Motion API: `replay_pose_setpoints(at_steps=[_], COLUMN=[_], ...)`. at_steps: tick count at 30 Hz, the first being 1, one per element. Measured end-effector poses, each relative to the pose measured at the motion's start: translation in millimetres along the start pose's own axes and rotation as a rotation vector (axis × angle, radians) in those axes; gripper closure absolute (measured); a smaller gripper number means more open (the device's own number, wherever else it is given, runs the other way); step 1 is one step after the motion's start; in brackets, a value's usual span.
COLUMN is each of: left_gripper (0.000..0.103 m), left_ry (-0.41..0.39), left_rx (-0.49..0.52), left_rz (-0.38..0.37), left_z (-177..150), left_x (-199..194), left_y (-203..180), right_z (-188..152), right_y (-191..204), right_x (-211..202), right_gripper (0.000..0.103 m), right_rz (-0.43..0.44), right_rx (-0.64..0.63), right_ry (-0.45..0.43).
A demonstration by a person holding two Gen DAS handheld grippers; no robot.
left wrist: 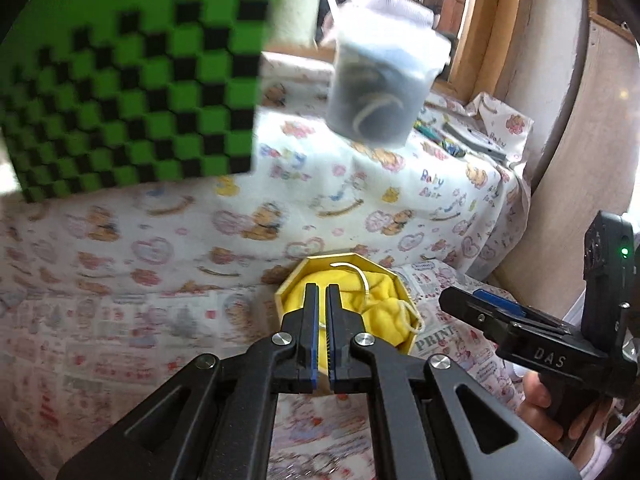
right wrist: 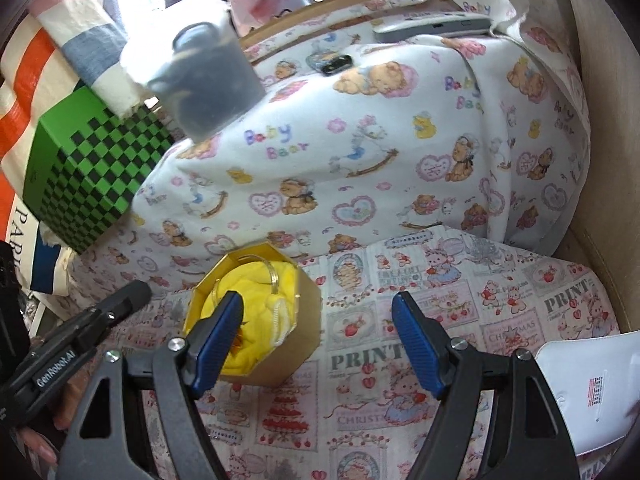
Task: Organize jewelry
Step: 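Lower the red heart into the yellow box and open the left tool, then grasp the silver keychain on the table with the left tool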
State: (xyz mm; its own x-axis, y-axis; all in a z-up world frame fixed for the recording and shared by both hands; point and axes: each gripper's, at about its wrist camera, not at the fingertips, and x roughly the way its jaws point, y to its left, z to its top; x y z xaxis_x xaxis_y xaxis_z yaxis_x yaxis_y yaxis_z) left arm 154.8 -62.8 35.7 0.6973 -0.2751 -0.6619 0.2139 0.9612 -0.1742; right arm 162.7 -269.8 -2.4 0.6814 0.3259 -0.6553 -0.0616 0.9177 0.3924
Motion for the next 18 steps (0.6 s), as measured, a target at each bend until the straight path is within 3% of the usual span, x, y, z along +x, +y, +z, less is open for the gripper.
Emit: replay_pose_setpoints(at_steps=[7,12,16,18], left_gripper=[0.070,0.041,0.017,0.002], left_ry=[-0.120,-0.199,-0.260,-0.289], left_rx=[0.056,0.069,0.043,0.030], left_rz=[0.093,0.146,0.140,0.136], left_z=[-24.9,-46.1,-60.0,-65.6], left_x=[-60.2,-88.4,-102.2,-104.0], left_y=[12.9,19.0,26.0,29.1], right_z=[-6.3,-19.5,-29.5,-35.5], right_y=[28.4,45.6,45.3,45.3], right_x=[-18.0,-36.4,-46.6,-48.4], right_gripper=[0.025,0.023,0.021,0.015], right_rz=[0.028,-0.012,-0.013,-0.024], right_rx=[-0.045,-0.116,-0.137,-0.151], right_ry=[-0.035,-0.104,-0.121,-0.145])
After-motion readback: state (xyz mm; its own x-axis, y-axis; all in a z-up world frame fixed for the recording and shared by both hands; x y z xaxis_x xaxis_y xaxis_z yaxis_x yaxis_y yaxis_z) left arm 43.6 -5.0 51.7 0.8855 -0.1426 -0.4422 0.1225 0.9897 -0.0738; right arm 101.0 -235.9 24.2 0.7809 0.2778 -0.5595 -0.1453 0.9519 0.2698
